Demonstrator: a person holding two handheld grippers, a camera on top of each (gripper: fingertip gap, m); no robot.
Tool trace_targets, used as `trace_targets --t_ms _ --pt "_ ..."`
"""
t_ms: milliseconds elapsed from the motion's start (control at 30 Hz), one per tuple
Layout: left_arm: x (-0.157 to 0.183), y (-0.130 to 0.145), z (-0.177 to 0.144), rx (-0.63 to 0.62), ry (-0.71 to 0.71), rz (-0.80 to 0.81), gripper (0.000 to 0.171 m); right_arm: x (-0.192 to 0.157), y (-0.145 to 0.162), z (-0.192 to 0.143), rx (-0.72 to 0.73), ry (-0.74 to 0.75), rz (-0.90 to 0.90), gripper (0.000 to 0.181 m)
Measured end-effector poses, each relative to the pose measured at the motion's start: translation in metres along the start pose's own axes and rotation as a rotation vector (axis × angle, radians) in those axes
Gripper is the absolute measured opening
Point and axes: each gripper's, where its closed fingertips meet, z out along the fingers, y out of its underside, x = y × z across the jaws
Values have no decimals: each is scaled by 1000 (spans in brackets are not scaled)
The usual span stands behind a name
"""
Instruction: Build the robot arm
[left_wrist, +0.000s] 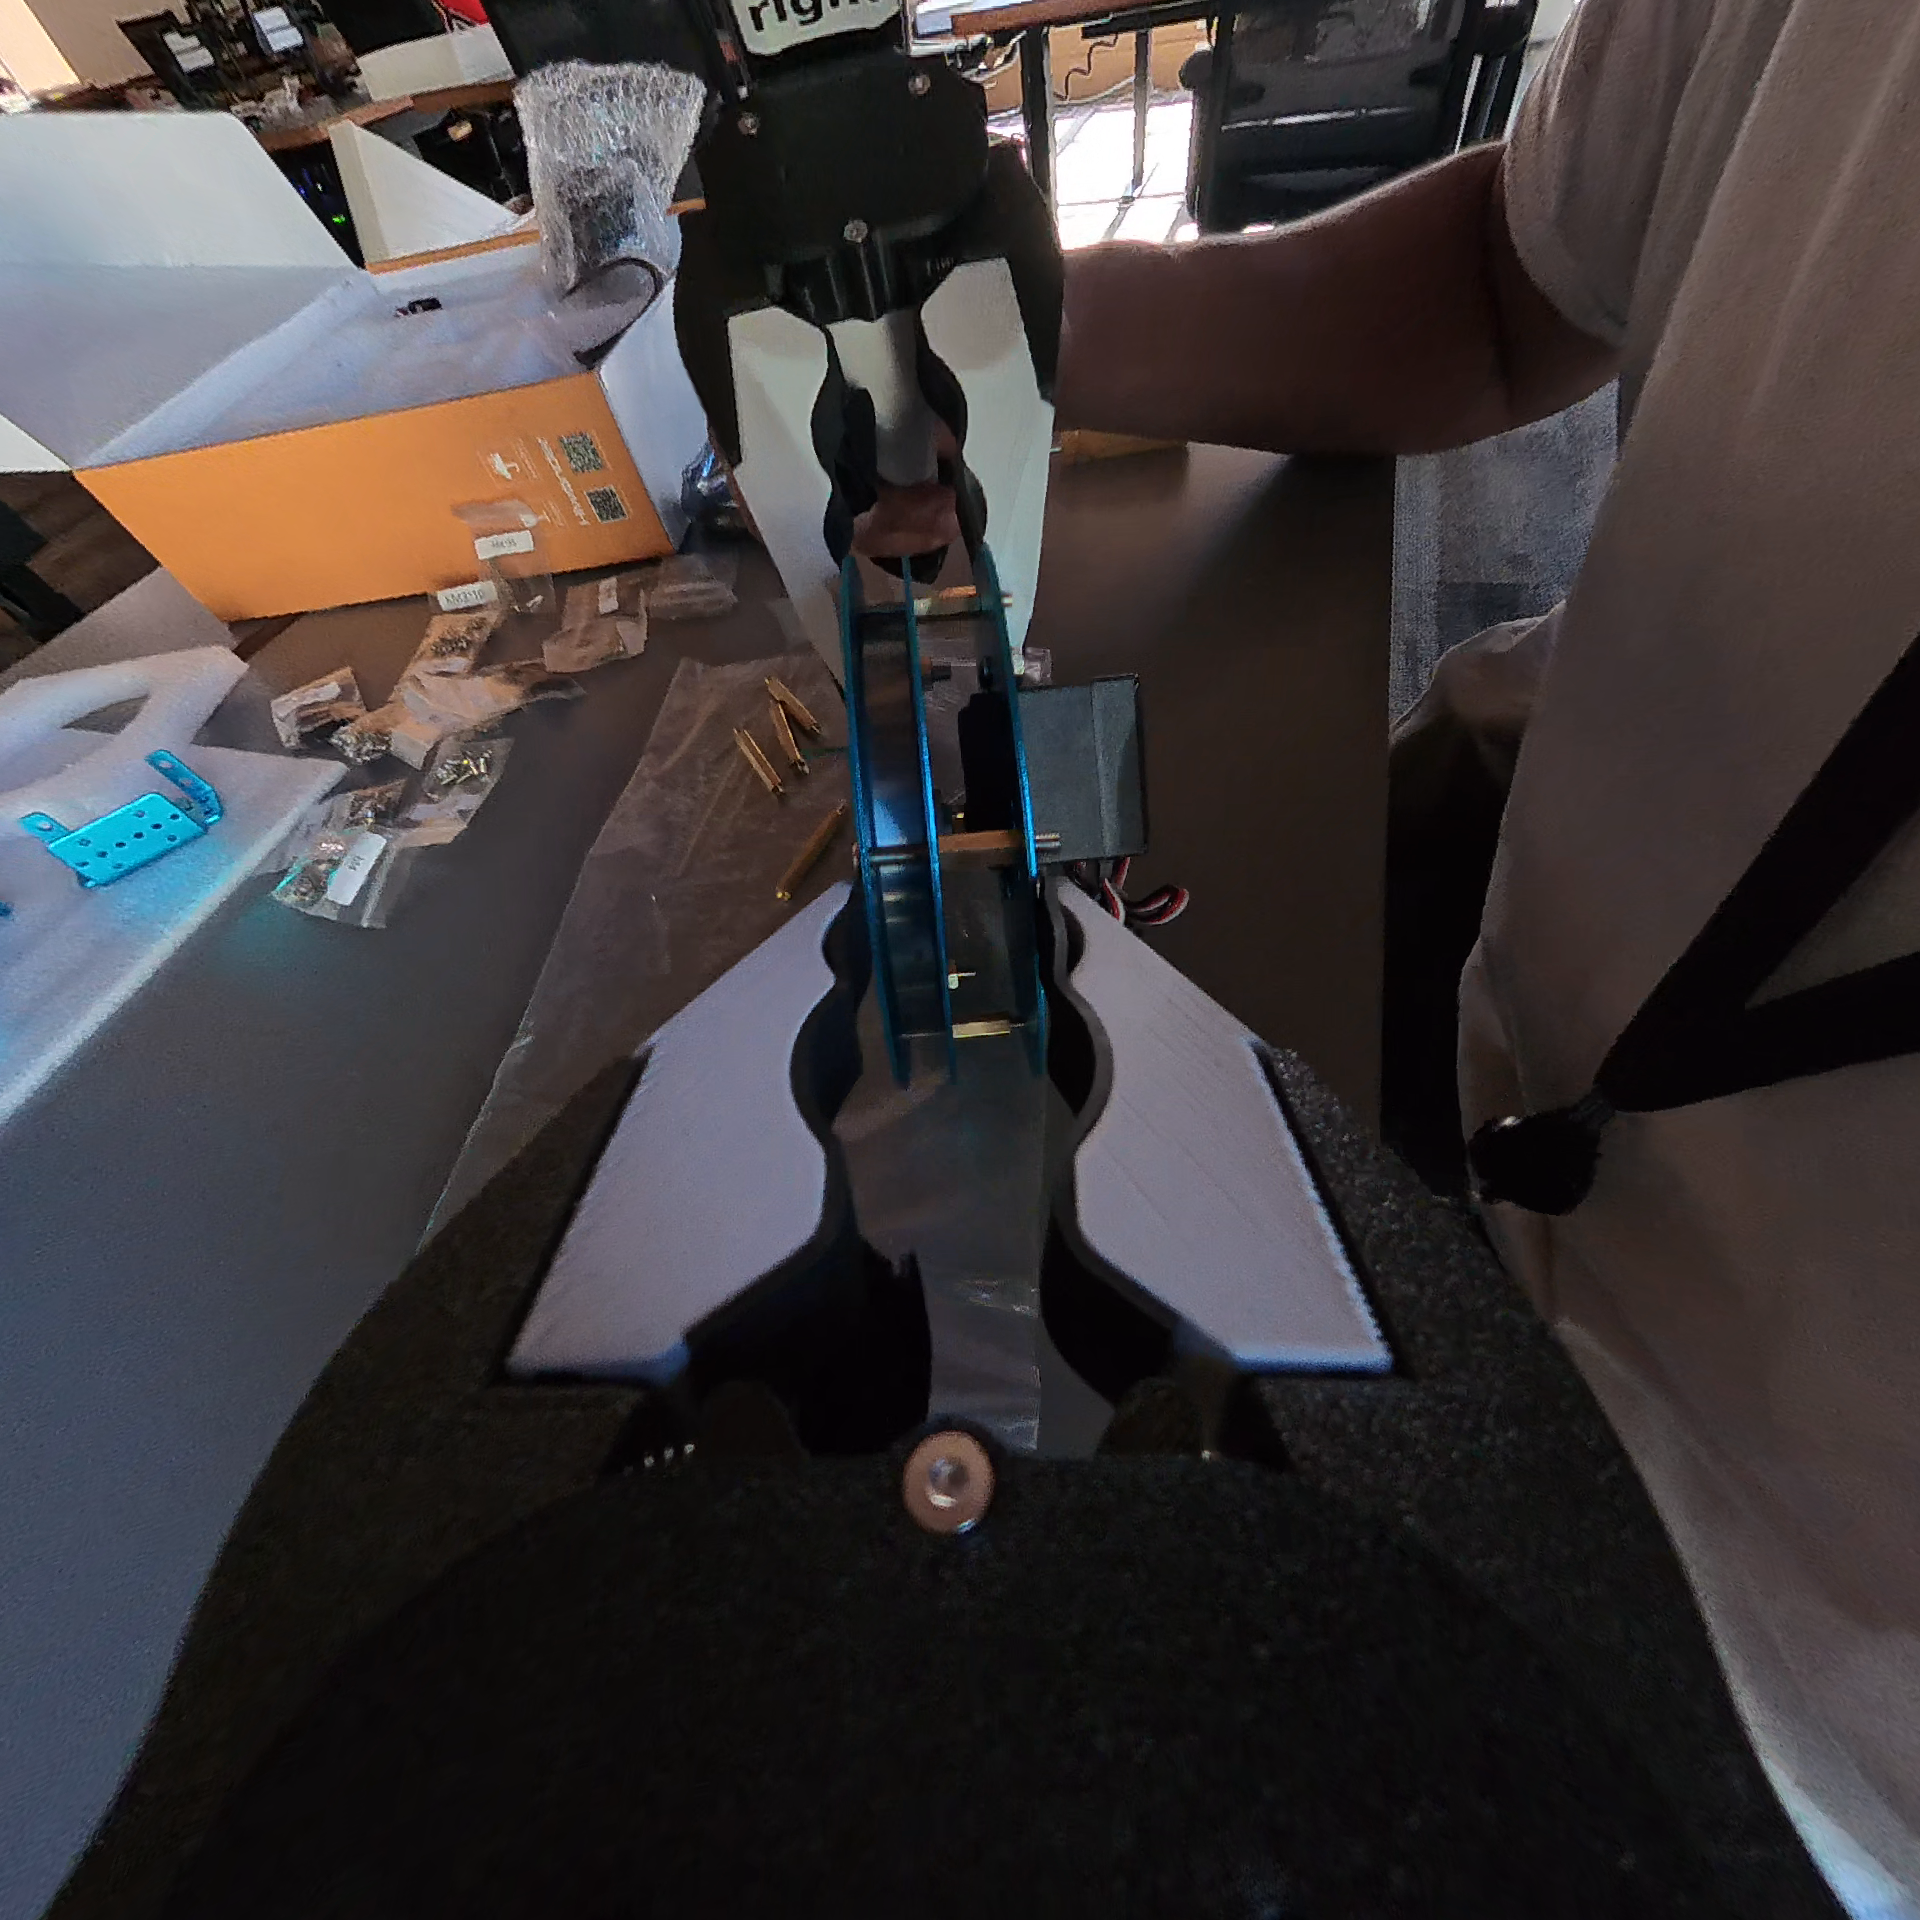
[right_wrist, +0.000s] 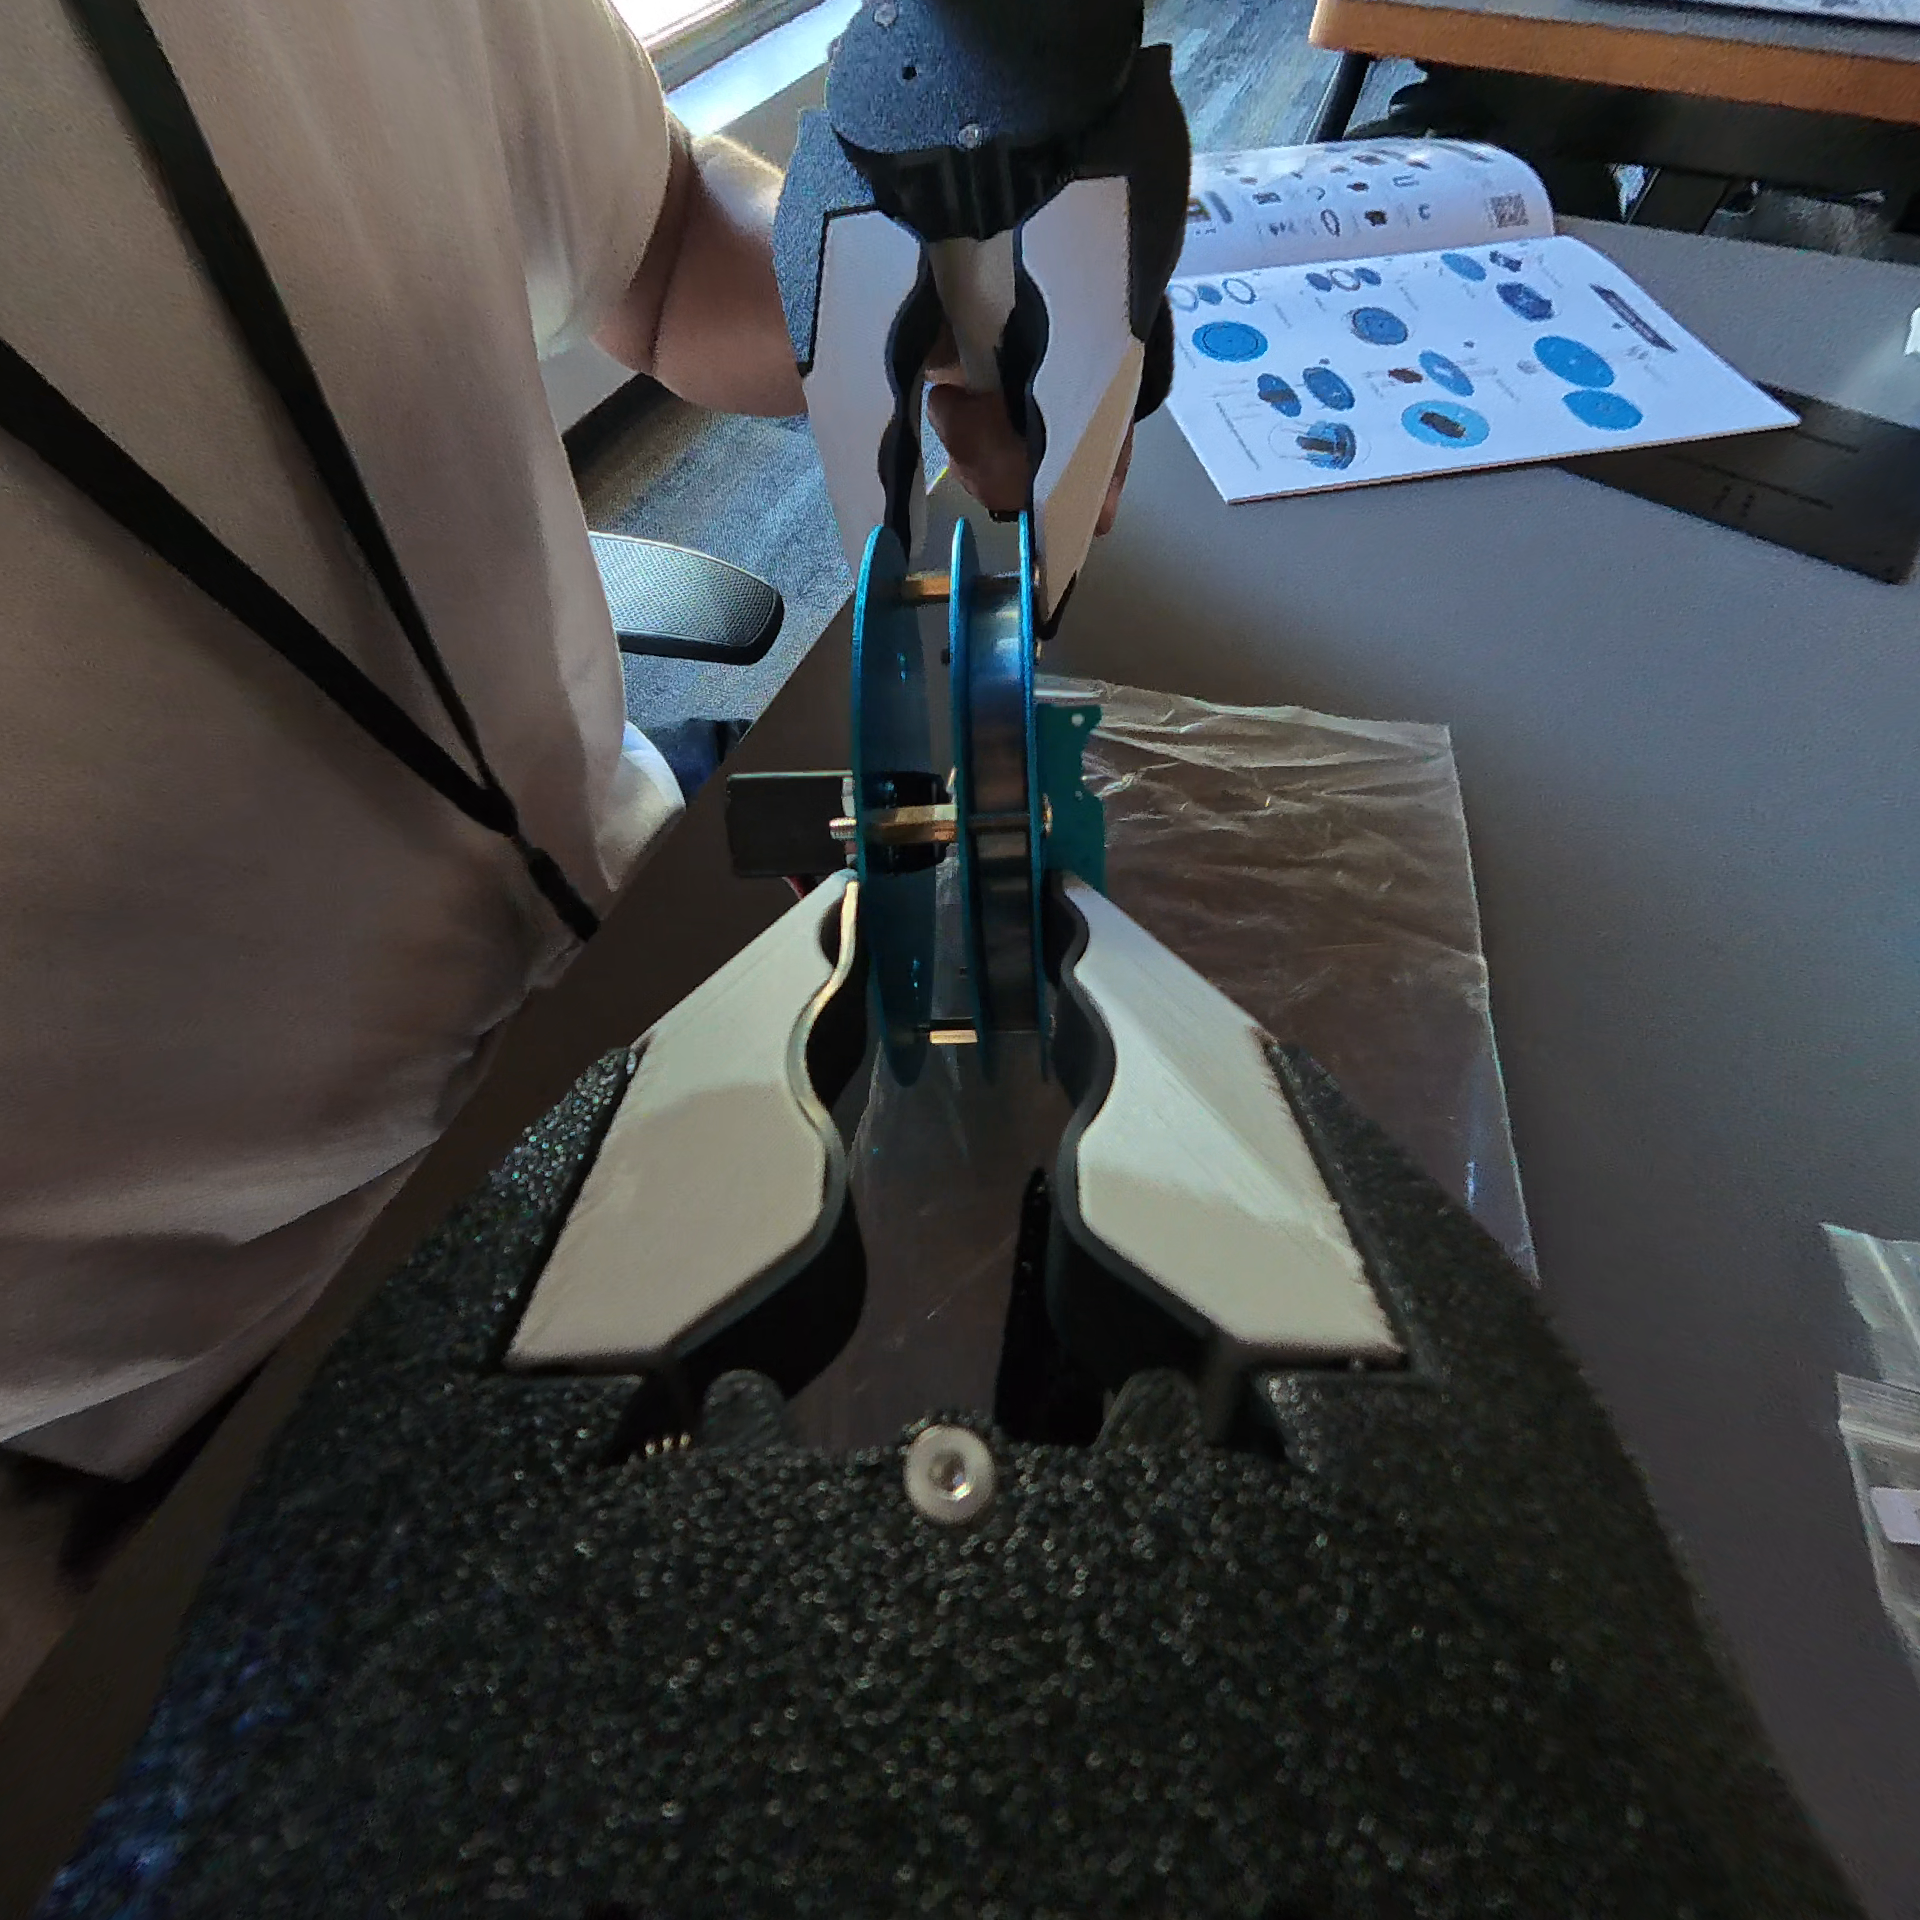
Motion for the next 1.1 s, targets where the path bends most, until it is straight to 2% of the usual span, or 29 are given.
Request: trace_targets --t_ms 233,367,633,700,800,967,1033,1067,1100 --pt "-6 1 1 -8 6 14 31 6 1 -1 -14 33 -10 31" --pt "-10 13 7 -63 -5 42 31 10 11 1 -57 58 -27 32" --pt "-9 11 11 -28 75 -63 35 11 14 -2 -6 30 -9 31" --pt "-7 19 13 -53 100 -87 37 11 14 -2 -7 31 -6 31" --pt "-6 36 21 -119 105 -64 38 11 15 -2 1 30 -1 31" --pt "-10 38 25 -129 93 -6 35 13 16 -3 17 45 15 32" --pt "-11 38 25 -126 87 -13 31 13 16 -3 36 38 42 39" --pt "-14 38 25 -127 73 -20 29 12 18 -2 30 30 67 52" --pt "-15 38 25 -129 64 -18 29 13 21 -1 9 38 83 52"
